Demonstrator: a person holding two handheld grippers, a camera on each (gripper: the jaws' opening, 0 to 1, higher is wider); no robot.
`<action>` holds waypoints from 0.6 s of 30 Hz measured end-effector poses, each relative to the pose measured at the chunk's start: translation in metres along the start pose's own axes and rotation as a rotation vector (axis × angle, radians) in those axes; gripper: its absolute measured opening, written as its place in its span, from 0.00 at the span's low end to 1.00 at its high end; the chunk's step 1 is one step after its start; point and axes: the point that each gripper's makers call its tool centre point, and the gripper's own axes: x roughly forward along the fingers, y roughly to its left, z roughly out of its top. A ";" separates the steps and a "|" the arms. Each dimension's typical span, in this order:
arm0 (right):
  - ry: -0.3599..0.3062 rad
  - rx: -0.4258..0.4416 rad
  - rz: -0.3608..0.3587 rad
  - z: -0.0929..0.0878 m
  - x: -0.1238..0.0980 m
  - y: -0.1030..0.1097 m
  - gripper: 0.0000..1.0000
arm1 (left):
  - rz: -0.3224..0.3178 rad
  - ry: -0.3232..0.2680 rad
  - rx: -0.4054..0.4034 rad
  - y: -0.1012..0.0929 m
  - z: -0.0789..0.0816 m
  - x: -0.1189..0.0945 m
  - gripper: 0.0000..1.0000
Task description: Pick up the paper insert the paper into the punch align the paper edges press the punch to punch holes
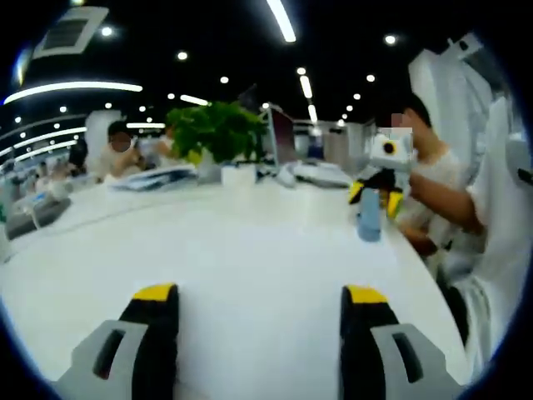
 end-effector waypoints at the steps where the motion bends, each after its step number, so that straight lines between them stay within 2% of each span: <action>1: 0.005 0.000 0.002 -0.001 0.002 -0.002 0.40 | 0.000 0.000 0.000 0.000 0.000 0.000 0.79; 3: 0.014 -0.003 0.027 -0.003 0.006 -0.004 0.39 | 0.000 -0.001 0.000 -0.001 0.000 0.000 0.79; 5: -0.002 0.004 0.091 0.001 0.010 0.002 0.38 | -0.001 -0.001 -0.001 -0.002 0.000 -0.001 0.79; 8: -0.008 -0.002 0.148 0.003 0.013 0.008 0.33 | -0.002 -0.002 -0.001 -0.004 0.000 -0.002 0.79; 11: 0.027 0.000 0.184 -0.002 0.018 0.009 0.29 | -0.004 -0.002 -0.001 -0.007 0.000 -0.003 0.79; 13: 0.027 -0.008 0.200 -0.003 0.020 0.010 0.26 | -0.003 -0.004 -0.001 -0.008 0.000 -0.004 0.79; 14: 0.025 -0.012 0.204 -0.002 0.020 0.010 0.23 | -0.002 -0.004 -0.001 -0.002 0.000 -0.003 0.79; 18: 0.024 -0.035 0.220 -0.002 0.020 0.011 0.23 | -0.003 -0.005 -0.001 -0.003 0.000 -0.004 0.79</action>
